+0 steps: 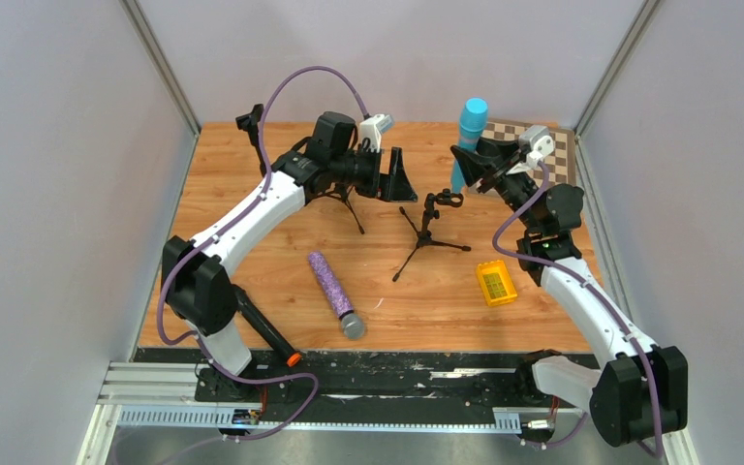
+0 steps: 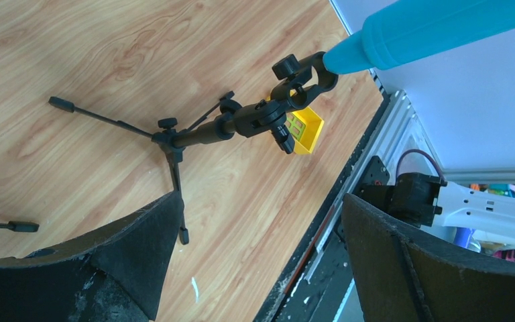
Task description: Attach the microphones to the stand
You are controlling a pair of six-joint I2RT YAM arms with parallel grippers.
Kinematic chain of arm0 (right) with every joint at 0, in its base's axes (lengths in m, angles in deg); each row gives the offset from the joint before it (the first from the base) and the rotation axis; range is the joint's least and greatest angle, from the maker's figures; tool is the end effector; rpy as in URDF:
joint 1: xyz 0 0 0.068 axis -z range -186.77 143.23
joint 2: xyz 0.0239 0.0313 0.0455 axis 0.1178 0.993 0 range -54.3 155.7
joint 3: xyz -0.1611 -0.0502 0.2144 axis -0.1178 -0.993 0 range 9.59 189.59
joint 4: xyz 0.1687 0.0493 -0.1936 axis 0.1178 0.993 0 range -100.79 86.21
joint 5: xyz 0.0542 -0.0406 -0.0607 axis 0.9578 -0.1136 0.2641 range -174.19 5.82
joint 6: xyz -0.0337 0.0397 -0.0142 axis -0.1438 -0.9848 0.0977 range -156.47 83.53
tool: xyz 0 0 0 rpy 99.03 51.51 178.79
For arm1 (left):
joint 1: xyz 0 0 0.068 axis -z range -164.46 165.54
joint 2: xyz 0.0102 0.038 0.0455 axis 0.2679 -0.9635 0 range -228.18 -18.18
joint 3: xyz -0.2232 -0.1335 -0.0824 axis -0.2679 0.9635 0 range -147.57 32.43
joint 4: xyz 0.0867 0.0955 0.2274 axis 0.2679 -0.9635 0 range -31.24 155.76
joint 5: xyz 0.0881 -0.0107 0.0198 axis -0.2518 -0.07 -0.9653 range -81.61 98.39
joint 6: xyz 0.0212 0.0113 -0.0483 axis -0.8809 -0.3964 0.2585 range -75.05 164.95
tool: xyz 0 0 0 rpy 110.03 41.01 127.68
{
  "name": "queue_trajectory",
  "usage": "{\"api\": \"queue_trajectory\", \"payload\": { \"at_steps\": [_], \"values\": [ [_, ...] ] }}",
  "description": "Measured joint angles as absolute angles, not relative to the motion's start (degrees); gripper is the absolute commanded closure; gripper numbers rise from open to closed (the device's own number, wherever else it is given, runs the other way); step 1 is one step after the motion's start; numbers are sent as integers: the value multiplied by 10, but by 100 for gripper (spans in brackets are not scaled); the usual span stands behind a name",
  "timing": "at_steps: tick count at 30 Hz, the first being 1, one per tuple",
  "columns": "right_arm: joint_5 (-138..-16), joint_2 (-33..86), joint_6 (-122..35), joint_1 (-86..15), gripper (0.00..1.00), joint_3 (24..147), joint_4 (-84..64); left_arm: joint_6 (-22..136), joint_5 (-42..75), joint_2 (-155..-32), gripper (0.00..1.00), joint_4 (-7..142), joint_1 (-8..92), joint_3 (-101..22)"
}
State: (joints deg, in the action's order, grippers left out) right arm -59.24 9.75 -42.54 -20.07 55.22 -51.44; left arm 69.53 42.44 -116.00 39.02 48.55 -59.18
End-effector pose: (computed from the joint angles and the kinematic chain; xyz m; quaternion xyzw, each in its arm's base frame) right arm 0.2441 0.0731 0.3706 -0.2133 0.5320 0.2551 0.7787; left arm 0.3185 -0.2308 0.3519 0.2012 0.8275 -0.4454 0.2763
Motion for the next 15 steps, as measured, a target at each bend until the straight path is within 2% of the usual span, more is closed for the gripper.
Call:
{"api": "queue_trajectory", "payload": {
  "at_steps": [15],
  "values": [
    [-596,98,-425,-201,100,527,-518,690,423,-1160,4,383,486,-592]
  ]
}}
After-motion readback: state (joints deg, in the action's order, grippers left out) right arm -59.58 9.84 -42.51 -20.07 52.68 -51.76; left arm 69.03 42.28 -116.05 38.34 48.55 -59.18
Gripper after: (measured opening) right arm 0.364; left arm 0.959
